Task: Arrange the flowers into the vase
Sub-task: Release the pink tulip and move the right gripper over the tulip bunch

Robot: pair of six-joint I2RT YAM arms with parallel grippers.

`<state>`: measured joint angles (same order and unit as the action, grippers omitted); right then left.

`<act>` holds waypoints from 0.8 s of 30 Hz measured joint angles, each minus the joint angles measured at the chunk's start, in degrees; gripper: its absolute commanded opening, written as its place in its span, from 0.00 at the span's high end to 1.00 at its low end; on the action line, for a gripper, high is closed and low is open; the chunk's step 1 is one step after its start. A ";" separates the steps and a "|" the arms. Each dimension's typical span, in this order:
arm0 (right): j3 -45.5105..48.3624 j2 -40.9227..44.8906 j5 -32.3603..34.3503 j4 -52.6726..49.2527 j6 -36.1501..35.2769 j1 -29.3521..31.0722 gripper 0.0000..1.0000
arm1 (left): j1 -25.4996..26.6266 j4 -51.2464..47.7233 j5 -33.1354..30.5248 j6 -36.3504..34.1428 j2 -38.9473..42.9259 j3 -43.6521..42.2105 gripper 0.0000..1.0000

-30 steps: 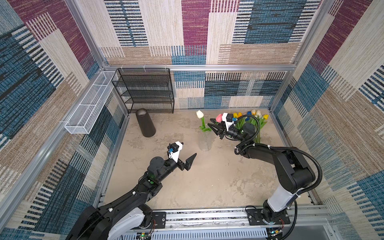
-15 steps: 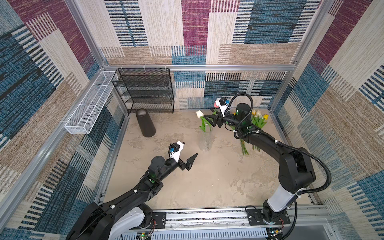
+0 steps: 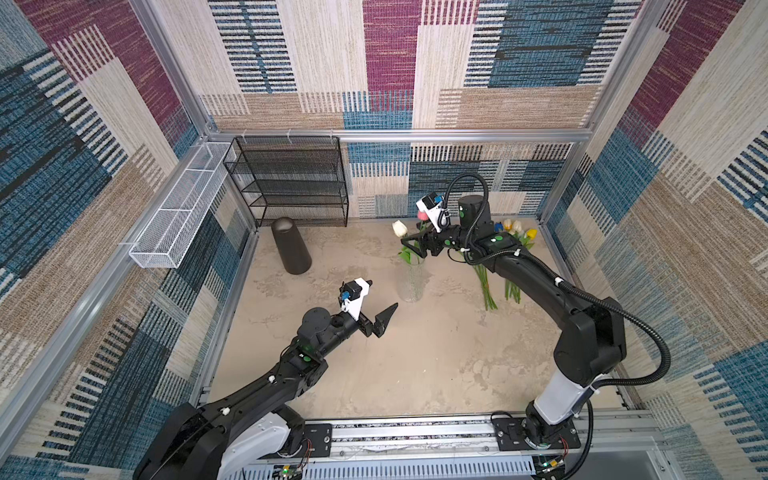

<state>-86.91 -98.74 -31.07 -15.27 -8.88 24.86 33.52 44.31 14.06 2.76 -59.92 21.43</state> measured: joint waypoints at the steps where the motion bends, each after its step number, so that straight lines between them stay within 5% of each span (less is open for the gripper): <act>1: 0.39 0.09 1.03 -0.66 -0.66 0.46 0.12 | 0.00 -0.02 0.04 0.00 -0.04 0.04 0.02; 15: 10.71 9.40 11.32 1.97 -2.43 1.75 0.09 | 0.00 -0.87 1.14 -0.44 0.07 0.90 0.02; 19: 14.01 14.67 10.84 7.37 0.31 0.50 0.26 | 0.00 -1.81 1.29 -0.42 1.36 1.07 0.02; 24: 21.79 20.52 10.86 17.07 10.05 -9.53 0.55 | 0.00 -2.84 1.90 -0.42 4.79 1.22 0.09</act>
<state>-65.12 -78.22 -20.21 1.80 1.17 15.33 33.52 41.47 15.97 2.35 -55.13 22.65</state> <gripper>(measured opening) 0.566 0.931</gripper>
